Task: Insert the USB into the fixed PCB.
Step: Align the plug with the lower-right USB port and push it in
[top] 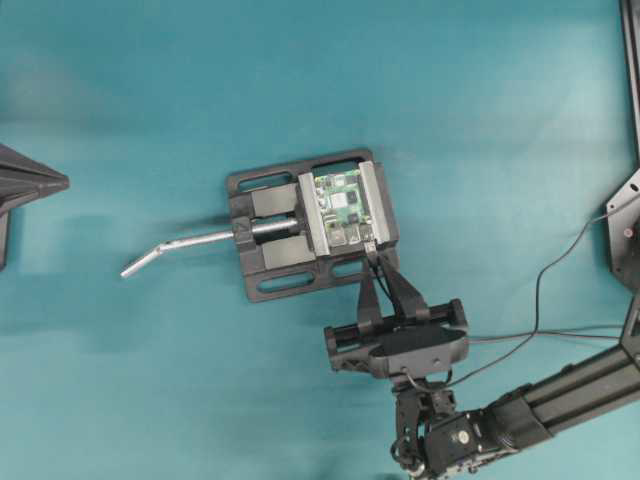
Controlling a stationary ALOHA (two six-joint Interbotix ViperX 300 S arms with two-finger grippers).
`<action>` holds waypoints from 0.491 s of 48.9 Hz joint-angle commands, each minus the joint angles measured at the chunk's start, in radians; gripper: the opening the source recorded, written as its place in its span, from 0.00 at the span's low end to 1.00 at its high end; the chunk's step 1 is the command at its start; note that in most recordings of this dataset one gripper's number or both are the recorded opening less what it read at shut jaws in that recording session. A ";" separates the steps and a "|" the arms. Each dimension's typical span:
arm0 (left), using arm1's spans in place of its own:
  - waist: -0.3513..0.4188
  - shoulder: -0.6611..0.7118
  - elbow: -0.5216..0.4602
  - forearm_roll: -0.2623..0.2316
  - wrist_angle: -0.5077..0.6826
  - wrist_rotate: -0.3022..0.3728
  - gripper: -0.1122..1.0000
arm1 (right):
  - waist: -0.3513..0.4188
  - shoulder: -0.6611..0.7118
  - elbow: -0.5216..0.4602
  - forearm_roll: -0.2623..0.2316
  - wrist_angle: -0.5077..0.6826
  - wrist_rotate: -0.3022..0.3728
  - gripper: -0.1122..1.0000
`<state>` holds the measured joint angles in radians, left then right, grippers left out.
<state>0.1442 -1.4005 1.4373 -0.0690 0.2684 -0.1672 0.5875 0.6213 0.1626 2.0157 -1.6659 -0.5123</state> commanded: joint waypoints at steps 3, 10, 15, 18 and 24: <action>0.002 0.008 -0.014 0.003 -0.005 -0.006 0.15 | -0.005 -0.046 -0.006 -0.005 -0.006 0.002 0.29; 0.002 0.008 -0.014 0.003 -0.005 -0.006 0.15 | -0.009 -0.044 0.000 -0.005 -0.003 0.002 0.29; 0.005 0.008 -0.014 0.003 -0.005 -0.003 0.15 | -0.012 -0.044 0.003 -0.002 -0.003 0.002 0.29; 0.002 0.008 -0.014 0.003 -0.005 -0.006 0.15 | -0.012 -0.046 0.003 0.002 -0.002 0.002 0.29; 0.002 0.008 -0.012 0.003 -0.005 -0.003 0.15 | -0.015 -0.046 0.003 0.003 -0.002 0.002 0.29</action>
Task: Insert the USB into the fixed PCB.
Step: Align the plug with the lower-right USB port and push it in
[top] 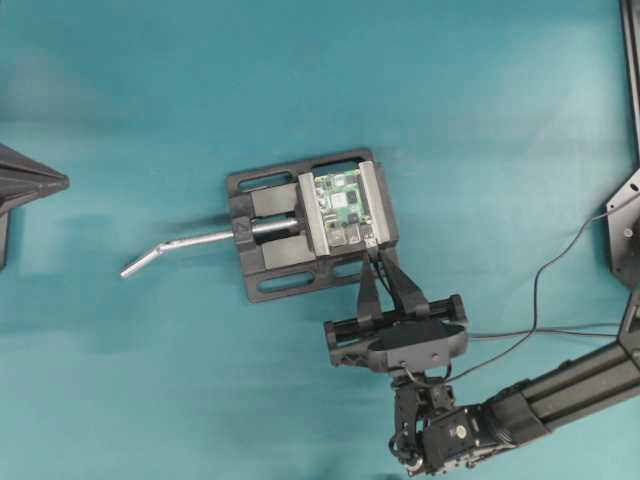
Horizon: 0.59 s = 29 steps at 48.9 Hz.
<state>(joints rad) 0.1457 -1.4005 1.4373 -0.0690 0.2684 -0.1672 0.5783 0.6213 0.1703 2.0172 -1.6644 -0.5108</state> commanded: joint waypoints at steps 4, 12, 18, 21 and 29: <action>0.000 0.008 -0.014 0.003 -0.005 -0.003 0.15 | -0.009 -0.046 -0.005 0.002 -0.003 0.000 0.29; 0.000 0.008 -0.014 0.003 -0.005 -0.003 0.15 | -0.018 -0.046 -0.008 0.000 -0.003 -0.002 0.29; 0.000 0.008 -0.014 0.003 -0.005 -0.003 0.15 | -0.028 -0.046 -0.011 -0.002 -0.003 -0.002 0.29; 0.000 0.008 -0.014 0.003 -0.005 -0.003 0.15 | -0.031 -0.046 -0.014 -0.002 -0.003 -0.002 0.29; 0.000 0.008 -0.014 0.003 -0.005 -0.003 0.15 | -0.041 -0.054 -0.015 -0.005 -0.003 -0.011 0.29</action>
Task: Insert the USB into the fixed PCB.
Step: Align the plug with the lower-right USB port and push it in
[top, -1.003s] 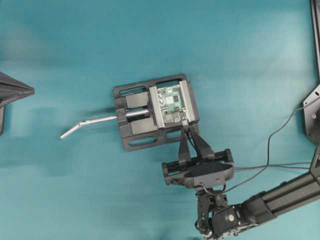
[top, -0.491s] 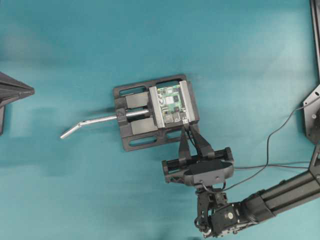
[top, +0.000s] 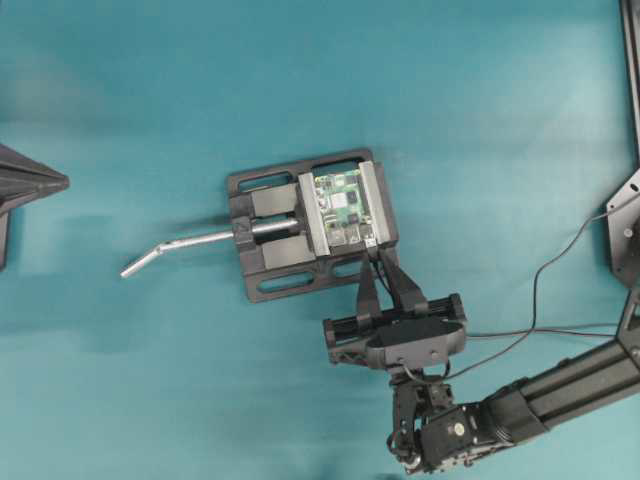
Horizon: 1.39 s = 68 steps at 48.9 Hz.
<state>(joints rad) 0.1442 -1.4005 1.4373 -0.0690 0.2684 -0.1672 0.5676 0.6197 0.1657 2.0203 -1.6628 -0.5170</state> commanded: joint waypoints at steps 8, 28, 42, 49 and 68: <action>0.002 0.008 -0.014 0.003 -0.005 -0.003 0.15 | -0.044 -0.057 -0.011 -0.012 -0.005 -0.015 0.29; 0.002 0.008 -0.014 0.003 -0.005 -0.003 0.15 | -0.055 -0.064 -0.011 -0.011 -0.003 -0.015 0.29; 0.002 0.008 -0.014 0.003 -0.005 -0.003 0.15 | -0.058 -0.072 -0.011 -0.012 -0.003 -0.018 0.29; 0.002 0.008 -0.014 0.003 -0.005 -0.003 0.15 | -0.058 -0.072 -0.009 -0.012 -0.002 -0.020 0.29; 0.002 0.008 -0.014 0.003 -0.005 -0.003 0.15 | -0.074 -0.071 0.006 -0.026 0.018 -0.031 0.29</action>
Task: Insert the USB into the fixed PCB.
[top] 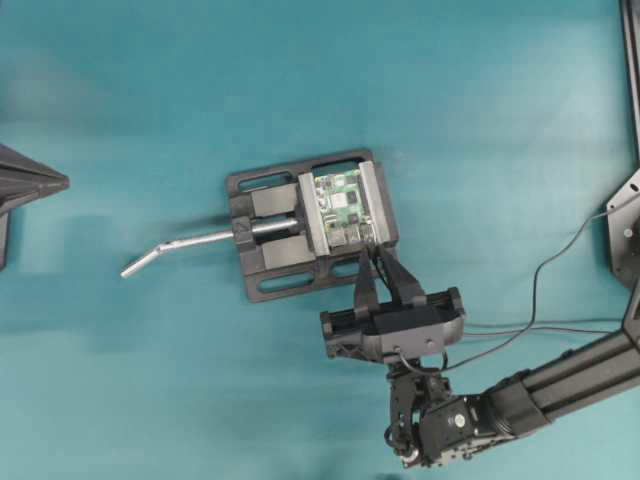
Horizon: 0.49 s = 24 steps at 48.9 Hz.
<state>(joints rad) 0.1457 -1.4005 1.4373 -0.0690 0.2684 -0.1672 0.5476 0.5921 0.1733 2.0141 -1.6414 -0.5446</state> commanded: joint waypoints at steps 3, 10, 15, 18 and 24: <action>0.000 0.008 -0.012 0.003 -0.005 -0.006 0.15 | -0.057 -0.043 0.002 -0.023 -0.005 -0.008 0.29; 0.000 0.008 -0.012 0.003 -0.005 -0.003 0.15 | -0.071 -0.044 0.009 -0.023 -0.014 -0.008 0.29; 0.000 0.008 -0.014 0.003 -0.005 -0.003 0.15 | -0.075 -0.043 0.011 -0.026 -0.017 -0.009 0.29; 0.000 0.008 -0.012 0.003 -0.005 -0.006 0.15 | -0.075 -0.043 0.011 -0.028 -0.017 -0.011 0.29; 0.000 0.008 -0.014 0.003 -0.005 -0.003 0.15 | -0.078 -0.043 0.014 -0.034 -0.017 -0.008 0.29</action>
<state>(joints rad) 0.1442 -1.4005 1.4373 -0.0690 0.2684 -0.1672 0.5446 0.5906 0.1871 1.9957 -1.6429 -0.5538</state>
